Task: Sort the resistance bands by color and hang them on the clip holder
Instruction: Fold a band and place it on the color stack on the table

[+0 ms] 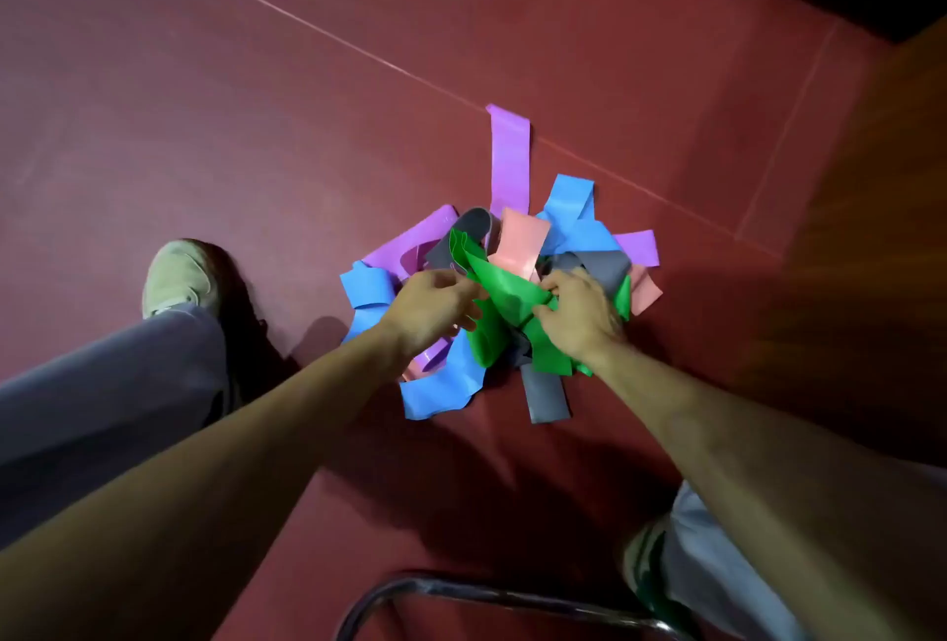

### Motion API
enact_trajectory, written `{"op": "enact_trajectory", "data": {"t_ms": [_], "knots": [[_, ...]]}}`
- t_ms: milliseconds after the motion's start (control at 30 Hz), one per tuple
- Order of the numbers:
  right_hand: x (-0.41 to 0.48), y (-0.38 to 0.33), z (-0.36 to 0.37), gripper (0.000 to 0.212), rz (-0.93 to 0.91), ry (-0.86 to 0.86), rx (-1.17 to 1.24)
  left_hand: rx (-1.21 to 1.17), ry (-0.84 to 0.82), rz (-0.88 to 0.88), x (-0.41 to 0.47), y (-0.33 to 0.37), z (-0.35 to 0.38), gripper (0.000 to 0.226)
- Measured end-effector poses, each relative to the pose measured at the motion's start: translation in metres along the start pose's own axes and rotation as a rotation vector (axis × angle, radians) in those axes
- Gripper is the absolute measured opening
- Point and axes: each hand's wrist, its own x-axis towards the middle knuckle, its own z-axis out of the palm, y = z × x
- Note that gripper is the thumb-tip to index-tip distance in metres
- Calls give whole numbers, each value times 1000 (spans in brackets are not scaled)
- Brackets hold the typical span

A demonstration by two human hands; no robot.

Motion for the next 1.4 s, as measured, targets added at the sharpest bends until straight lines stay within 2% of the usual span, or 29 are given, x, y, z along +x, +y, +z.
{"op": "enact_trajectory", "data": {"t_ms": [133, 233, 400, 533, 567, 733, 800, 900, 1000, 1267, 1400], "knots": [[-4, -6, -3, 15, -21, 68, -98, 16, 12, -32, -1, -5, -7, 23], [-13, -15, -19, 14, -92, 40, -107, 35, 0, -25, -15, 4, -15, 17], [-44, -43, -68, 15, -39, -22, -33, 75, -3, 62, -54, 36, -28, 18], [-78, -73, -120, 4, -58, 44, -40, 86, 9, 172, -98, 65, -34, 21], [-87, -80, -132, 2, -68, 70, -14, 92, 5, 200, -111, 70, -34, 23], [-130, -104, -184, 23, -104, 168, 227, 59, 24, 310, -173, 92, -29, 21], [-147, -105, -199, 22, -154, 230, 319, -86, 38, 369, -195, 96, -26, 22], [-171, -98, -212, 20, -240, 287, 582, -269, 108, 460, -224, 86, -24, 26], [-182, -102, -222, 19, -282, 309, 691, -211, 219, 489, -238, 80, -21, 19], [-186, -108, -221, 15, -334, 235, 827, -156, 213, 520, -229, 110, -11, 15], [-176, -112, -220, 5, -321, 147, 872, -156, 195, 512, -219, 121, -10, 11]]}}
